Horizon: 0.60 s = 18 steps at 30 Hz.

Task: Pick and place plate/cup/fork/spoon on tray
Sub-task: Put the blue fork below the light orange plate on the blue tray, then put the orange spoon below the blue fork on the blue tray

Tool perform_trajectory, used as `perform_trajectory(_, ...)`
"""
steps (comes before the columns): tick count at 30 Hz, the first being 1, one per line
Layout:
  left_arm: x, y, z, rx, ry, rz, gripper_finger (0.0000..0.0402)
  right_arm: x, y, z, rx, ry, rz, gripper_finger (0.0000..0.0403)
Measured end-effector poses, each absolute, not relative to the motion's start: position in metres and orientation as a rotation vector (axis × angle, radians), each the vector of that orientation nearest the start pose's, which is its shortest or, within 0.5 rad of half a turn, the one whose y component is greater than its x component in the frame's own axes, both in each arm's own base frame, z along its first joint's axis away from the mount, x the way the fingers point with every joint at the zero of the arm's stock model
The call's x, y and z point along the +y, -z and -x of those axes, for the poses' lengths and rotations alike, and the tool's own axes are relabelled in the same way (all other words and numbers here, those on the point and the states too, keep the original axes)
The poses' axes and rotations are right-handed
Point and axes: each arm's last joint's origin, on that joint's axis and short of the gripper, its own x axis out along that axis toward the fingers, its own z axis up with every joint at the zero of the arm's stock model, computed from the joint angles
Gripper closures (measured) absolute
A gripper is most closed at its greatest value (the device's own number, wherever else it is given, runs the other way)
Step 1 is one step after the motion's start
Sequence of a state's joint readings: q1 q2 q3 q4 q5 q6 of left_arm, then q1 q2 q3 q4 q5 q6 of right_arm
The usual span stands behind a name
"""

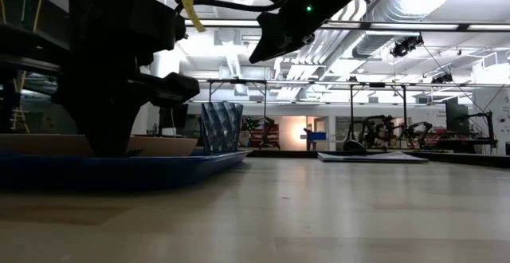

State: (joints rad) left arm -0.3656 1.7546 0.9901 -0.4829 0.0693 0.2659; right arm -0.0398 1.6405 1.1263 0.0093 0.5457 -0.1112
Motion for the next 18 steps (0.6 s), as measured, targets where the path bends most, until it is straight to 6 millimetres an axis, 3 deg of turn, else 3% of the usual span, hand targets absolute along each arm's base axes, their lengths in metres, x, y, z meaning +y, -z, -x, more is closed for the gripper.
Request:
perform_trajectory(4, -0.117, -0.154, -0.296, 1.223, 0.594, -0.382, 0.0401, -0.029, -0.254, -0.361, 0.528, 0.545, 0.234, 0.0187)
perform_trajectory(11, -0.120, -0.205, -0.295, 1.222, 0.652, -0.420, 0.0401, -0.029, -0.252, -0.360, 0.556, 0.542, 0.244, 0.0187)
perform_trajectory(14, -0.105, -0.232, -0.283, 1.152, 0.595, -0.463, 0.0401, -0.029, -0.248, -0.357, 0.618, 0.538, 0.281, 0.0187)
perform_trajectory(18, -0.071, -0.270, -0.260, 0.968, 0.437, -0.465, 0.0401, -0.030, -0.249, -0.341, 0.725, 0.587, 0.284, 0.0187)
